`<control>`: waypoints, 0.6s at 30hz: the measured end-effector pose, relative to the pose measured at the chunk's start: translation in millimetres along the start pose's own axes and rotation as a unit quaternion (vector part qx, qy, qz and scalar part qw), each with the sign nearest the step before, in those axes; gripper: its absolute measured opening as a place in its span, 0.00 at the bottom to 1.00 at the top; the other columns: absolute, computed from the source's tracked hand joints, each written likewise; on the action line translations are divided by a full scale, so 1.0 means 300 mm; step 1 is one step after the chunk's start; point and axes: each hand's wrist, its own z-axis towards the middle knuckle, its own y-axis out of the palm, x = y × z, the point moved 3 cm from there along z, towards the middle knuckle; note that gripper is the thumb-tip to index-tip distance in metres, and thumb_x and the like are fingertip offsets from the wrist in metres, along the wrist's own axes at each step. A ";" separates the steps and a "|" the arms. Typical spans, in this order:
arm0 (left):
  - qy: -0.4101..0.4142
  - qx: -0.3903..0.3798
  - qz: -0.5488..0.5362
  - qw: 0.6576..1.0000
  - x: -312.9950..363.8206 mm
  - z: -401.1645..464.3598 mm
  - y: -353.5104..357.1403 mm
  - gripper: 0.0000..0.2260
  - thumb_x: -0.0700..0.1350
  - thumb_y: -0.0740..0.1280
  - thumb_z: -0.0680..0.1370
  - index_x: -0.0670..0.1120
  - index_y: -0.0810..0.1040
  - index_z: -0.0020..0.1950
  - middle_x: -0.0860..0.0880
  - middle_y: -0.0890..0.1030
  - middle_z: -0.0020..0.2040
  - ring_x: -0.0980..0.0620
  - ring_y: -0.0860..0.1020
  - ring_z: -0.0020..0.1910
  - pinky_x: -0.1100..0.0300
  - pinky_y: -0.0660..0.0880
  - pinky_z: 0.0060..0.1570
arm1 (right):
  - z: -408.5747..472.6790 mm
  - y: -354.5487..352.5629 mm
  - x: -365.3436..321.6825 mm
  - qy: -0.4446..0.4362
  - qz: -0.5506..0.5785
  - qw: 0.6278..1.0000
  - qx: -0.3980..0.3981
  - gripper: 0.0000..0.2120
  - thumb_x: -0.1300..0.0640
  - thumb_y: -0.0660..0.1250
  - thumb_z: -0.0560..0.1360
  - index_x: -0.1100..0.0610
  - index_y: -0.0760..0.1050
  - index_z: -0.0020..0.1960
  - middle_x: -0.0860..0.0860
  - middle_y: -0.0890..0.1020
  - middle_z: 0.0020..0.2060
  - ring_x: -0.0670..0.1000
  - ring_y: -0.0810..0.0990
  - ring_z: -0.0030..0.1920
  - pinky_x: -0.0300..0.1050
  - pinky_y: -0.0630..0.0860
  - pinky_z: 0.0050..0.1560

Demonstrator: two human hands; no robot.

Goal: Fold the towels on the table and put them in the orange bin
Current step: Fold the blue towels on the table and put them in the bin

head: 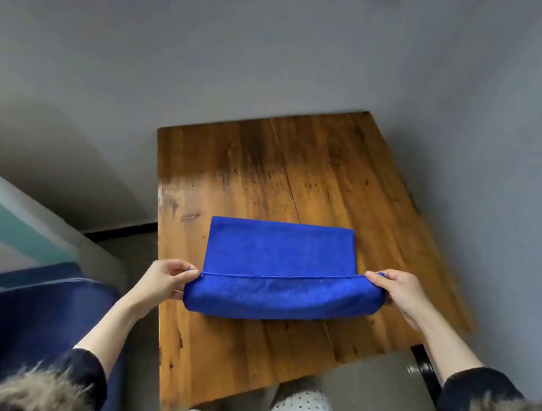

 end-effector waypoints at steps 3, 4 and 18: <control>0.018 0.029 0.014 0.999 -0.010 0.024 0.024 0.06 0.41 0.67 0.77 0.44 0.80 0.40 0.50 0.81 0.36 0.57 0.77 0.34 0.67 0.74 0.29 | 0.020 0.008 0.017 0.003 0.000 1.000 0.006 0.07 0.58 0.69 0.74 0.61 0.80 0.41 0.55 0.81 0.37 0.51 0.77 0.38 0.44 0.72 0.39; 0.030 0.041 0.023 0.998 0.000 0.040 0.027 0.06 0.41 0.67 0.77 0.44 0.80 0.40 0.49 0.81 0.37 0.57 0.76 0.35 0.68 0.74 0.29 | 0.034 0.011 0.011 0.001 0.000 1.000 0.009 0.07 0.58 0.69 0.74 0.62 0.79 0.42 0.54 0.81 0.37 0.50 0.77 0.37 0.42 0.71 0.38; 0.074 0.135 0.051 0.987 0.105 0.397 0.033 0.05 0.43 0.66 0.77 0.42 0.79 0.48 0.47 0.80 0.41 0.54 0.77 0.38 0.65 0.77 0.30 | 0.383 0.084 -0.088 -0.027 0.030 0.998 0.045 0.04 0.64 0.63 0.76 0.62 0.76 0.48 0.53 0.79 0.39 0.48 0.75 0.38 0.40 0.71 0.40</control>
